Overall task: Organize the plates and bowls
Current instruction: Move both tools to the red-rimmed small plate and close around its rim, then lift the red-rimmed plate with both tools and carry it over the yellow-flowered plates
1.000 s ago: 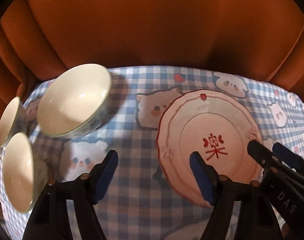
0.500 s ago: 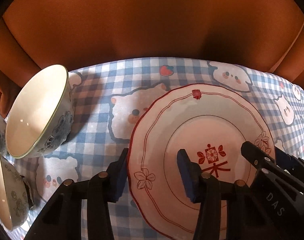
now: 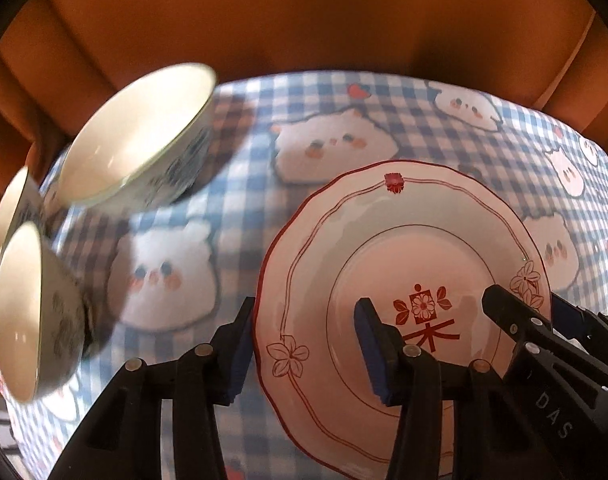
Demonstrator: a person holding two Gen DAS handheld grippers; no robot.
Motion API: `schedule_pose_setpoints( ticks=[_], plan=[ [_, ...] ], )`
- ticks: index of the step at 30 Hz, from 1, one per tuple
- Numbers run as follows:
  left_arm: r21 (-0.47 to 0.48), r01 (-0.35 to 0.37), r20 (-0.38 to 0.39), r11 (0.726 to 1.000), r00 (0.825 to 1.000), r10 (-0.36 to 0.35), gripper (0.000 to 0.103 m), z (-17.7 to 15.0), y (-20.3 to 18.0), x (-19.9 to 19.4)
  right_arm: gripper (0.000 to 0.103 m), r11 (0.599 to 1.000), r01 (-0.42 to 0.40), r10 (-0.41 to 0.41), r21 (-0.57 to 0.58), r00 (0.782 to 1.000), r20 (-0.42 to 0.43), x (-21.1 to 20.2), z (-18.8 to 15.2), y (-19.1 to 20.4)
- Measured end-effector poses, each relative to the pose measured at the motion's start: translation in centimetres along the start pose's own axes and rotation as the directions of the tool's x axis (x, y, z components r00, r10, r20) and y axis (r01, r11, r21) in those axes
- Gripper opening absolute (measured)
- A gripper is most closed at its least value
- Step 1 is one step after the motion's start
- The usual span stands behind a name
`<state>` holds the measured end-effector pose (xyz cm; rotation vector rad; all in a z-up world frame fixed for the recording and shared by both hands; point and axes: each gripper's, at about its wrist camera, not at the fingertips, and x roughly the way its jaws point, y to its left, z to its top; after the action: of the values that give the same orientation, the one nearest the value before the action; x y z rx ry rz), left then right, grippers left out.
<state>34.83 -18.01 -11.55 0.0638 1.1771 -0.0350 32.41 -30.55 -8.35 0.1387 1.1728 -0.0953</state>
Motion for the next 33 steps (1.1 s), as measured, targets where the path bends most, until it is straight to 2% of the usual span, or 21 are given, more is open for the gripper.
schedule_pose_setpoints(
  ticks=[6,8,12,24,33],
  plan=[
    [-0.023,-0.001,-0.008,1.000,1.000,0.001,0.049,-1.7,1.0,-0.6,0.047,1.000,-0.021,0.021,-0.004,0.999,-0.025,-0.8,-2.0,0.9],
    [-0.020,-0.006,-0.001,1.000,1.000,0.006,0.052,-1.8,0.9,-0.7,0.048,1.000,-0.016,0.016,-0.016,1.000,-0.020,-0.9,-2.3,1.1],
    [-0.026,-0.008,0.012,1.000,1.000,0.008,0.057,-1.5,0.7,-0.3,0.049,1.000,-0.001,0.000,-0.030,1.000,-0.016,-0.4,-1.9,1.5],
    [-0.001,-0.031,0.020,1.000,0.999,0.031,0.055,-0.5,0.2,-0.2,0.049,0.998,0.011,-0.012,-0.068,1.000,-0.011,1.1,0.1,2.7],
    [0.004,-0.014,0.078,1.000,0.997,0.013,0.055,-0.4,1.1,-4.1,0.049,0.998,0.015,-0.012,-0.069,0.999,0.039,-2.5,-0.1,3.3]
  ],
)
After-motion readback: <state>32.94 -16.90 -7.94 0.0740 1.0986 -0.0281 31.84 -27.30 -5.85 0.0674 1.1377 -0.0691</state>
